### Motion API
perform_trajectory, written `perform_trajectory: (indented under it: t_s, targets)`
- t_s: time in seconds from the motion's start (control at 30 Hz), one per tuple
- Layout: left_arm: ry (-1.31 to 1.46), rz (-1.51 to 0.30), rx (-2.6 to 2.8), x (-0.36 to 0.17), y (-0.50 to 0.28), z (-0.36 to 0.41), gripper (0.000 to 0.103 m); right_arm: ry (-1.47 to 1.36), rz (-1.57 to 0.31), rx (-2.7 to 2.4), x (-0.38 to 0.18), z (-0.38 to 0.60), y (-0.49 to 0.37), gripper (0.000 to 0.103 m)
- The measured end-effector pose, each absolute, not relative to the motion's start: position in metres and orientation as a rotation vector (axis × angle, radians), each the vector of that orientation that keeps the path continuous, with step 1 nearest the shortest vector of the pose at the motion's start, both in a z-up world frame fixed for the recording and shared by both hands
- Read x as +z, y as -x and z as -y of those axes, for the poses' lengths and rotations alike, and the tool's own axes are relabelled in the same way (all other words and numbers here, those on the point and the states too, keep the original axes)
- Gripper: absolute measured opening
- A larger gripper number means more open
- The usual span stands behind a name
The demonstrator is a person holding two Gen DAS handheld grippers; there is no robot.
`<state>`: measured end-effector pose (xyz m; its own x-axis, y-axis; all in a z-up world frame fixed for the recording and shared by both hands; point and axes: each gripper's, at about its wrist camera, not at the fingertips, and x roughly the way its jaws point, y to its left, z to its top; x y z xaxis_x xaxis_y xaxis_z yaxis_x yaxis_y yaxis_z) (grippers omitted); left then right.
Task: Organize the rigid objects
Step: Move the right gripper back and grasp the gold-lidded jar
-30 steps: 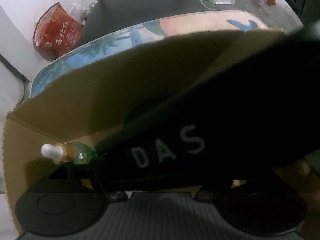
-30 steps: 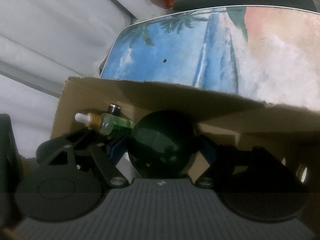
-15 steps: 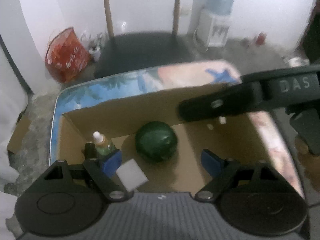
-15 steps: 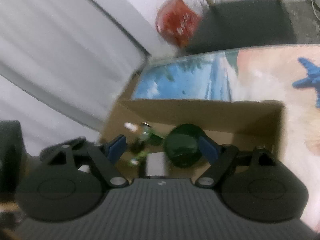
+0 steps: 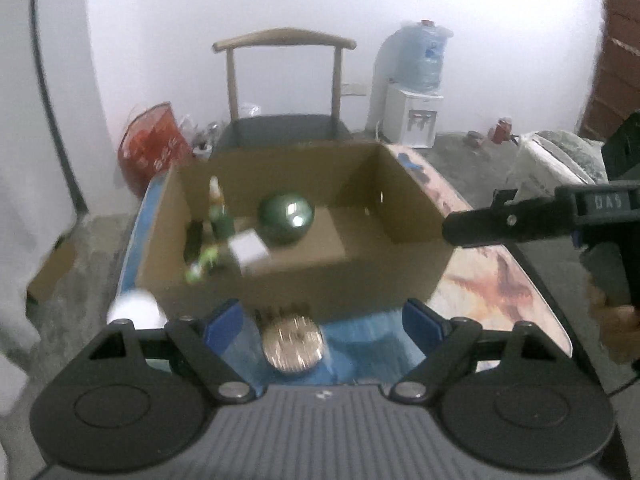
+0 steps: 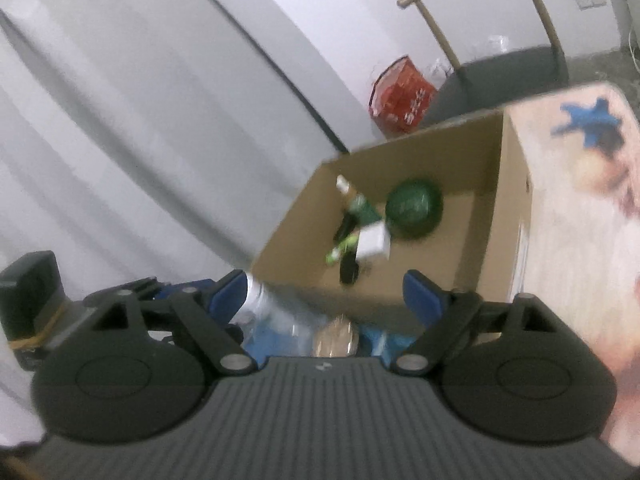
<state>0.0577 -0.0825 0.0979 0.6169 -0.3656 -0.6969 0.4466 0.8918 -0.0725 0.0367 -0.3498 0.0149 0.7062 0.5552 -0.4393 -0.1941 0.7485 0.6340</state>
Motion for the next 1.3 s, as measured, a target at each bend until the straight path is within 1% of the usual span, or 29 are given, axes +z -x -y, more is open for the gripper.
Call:
perform_trajectory:
  t_s: [0.13, 0.27, 0.33, 0.5, 0.57, 0.67, 0.77, 0.97, 1.3]
  targets:
    - [-0.089, -0.798, -0.452, 0.065, -0.042, 0.084, 0.088, -0.550, -0.690, 0.460, -0.015, 0.324, -0.024, 0.085]
    - [-0.108, -0.814, -0.413, 0.034, -0.045, 0.091, 0.087, -0.485, -0.735, 0.477, -0.039, 0.296, -0.028, 0.085]
    - [-0.115, -0.827, -0.405, 0.023, -0.050, 0.094, 0.087, -0.427, -0.752, 0.485, -0.048, 0.280, -0.037, 0.083]
    - [-0.170, -0.821, -0.373, -0.005, -0.066, 0.109, 0.085, -0.342, -0.776, 0.522, -0.063, 0.255, -0.058, 0.070]
    - [-0.199, -0.815, -0.361, -0.013, -0.071, 0.113, 0.085, -0.337, -0.788, 0.539, -0.068, 0.251, -0.069, 0.062]
    - [-0.221, -0.818, -0.345, -0.023, -0.079, 0.116, 0.084, -0.330, -0.814, 0.551, -0.076, 0.245, -0.085, 0.055]
    - [-0.203, -0.834, -0.353, -0.031, -0.087, 0.115, 0.084, -0.325, -0.835, 0.559, -0.084, 0.242, -0.097, 0.052]
    - [-0.196, -0.829, -0.355, -0.038, -0.095, 0.115, 0.084, -0.346, -0.853, 0.573, -0.096, 0.241, -0.113, 0.048]
    - [-0.200, -0.820, -0.425, -0.040, -0.096, 0.119, 0.085, -0.322, -0.861, 0.564, -0.093, 0.244, -0.106, 0.048]
